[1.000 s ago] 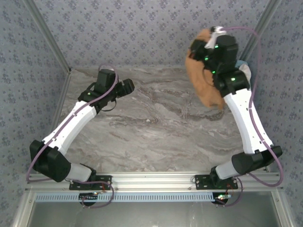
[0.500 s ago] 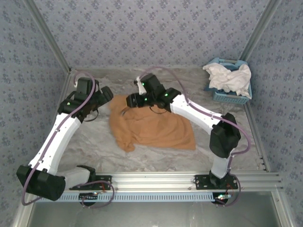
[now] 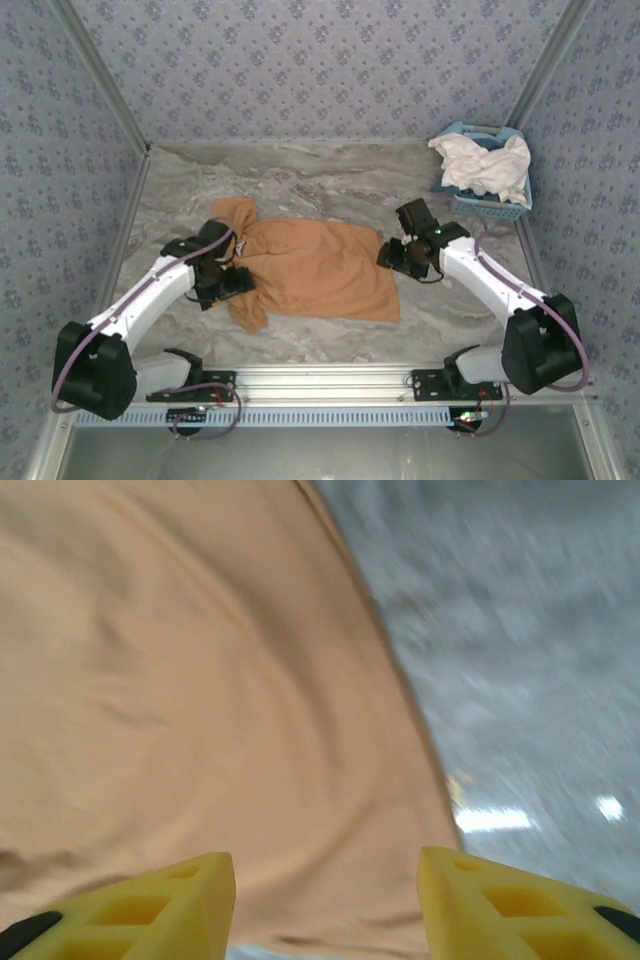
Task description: Fold and stack the t-shirts
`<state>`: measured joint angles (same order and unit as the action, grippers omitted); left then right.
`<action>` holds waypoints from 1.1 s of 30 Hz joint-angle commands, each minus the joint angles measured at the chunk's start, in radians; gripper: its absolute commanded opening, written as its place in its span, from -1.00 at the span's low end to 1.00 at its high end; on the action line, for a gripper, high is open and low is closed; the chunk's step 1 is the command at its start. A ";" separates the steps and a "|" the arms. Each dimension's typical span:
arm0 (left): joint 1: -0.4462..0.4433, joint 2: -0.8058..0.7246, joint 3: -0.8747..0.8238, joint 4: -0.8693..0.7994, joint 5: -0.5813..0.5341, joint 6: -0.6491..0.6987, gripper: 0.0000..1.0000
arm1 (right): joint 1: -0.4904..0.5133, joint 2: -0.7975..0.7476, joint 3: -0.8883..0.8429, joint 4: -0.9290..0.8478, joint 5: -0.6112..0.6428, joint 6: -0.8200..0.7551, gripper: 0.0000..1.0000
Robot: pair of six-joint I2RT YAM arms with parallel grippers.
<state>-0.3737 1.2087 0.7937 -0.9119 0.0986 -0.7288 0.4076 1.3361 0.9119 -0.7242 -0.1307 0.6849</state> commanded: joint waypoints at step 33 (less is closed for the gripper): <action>0.024 -0.111 0.112 0.030 -0.001 -0.079 -1.00 | 0.051 0.133 -0.017 0.001 -0.146 0.075 -1.00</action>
<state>-0.3733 1.1477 0.8154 -0.8581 0.1123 -0.7986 0.4725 1.5208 0.8108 -0.7525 -0.3065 0.7349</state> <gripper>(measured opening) 0.041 0.071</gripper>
